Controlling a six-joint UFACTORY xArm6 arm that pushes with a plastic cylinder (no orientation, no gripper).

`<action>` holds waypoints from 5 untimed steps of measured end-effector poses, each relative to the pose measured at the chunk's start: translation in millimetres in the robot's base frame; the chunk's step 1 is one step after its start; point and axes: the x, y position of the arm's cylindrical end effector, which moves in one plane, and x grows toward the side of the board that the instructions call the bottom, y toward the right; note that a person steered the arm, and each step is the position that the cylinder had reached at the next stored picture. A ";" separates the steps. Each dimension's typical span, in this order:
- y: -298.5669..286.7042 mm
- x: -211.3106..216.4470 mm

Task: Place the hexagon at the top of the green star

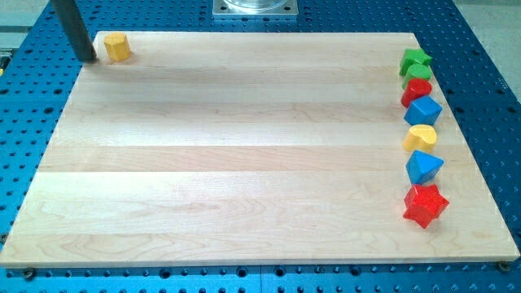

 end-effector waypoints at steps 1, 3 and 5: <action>71.5 -3.2; 342.7 18.7; 339.7 25.4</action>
